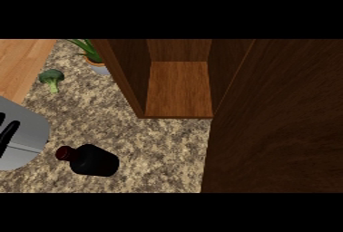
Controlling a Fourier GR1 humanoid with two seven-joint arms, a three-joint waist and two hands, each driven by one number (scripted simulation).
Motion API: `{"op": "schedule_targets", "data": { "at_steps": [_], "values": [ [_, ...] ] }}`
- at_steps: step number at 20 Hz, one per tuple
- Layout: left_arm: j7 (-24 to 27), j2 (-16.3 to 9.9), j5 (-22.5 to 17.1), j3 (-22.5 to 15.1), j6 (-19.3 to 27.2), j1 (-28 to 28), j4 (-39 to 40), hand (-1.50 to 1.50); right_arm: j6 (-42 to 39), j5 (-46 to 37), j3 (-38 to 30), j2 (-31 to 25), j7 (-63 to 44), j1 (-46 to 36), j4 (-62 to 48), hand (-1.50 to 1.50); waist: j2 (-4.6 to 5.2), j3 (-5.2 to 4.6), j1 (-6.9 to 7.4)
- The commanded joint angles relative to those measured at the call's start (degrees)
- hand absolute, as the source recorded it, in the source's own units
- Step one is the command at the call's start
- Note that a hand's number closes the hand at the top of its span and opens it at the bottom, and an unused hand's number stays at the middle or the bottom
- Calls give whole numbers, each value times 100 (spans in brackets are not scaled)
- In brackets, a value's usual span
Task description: Pick up the wine, place it into the cabinet and close the cabinet
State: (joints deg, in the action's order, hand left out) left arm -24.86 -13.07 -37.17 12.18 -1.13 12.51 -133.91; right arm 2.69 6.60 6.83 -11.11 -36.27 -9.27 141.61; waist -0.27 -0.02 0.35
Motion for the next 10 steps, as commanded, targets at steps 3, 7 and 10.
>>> {"op": "schedule_targets", "data": {
  "at_steps": [3,7,10],
  "values": [
    [-552,-250,-546,472,289,-76,-984,-150,130,307,-177,-57,-675,133,1028,-150,-22,4,-28],
    [-572,0,-370,137,316,-115,-885,-150,380,254,-295,-154,-1286,-813,746,-150,-7,-1,-9],
    [-548,-27,-87,126,370,-257,-662,-150,557,-46,-28,-12,-1476,-887,890,-150,-4,-3,-22]
  ]
}}
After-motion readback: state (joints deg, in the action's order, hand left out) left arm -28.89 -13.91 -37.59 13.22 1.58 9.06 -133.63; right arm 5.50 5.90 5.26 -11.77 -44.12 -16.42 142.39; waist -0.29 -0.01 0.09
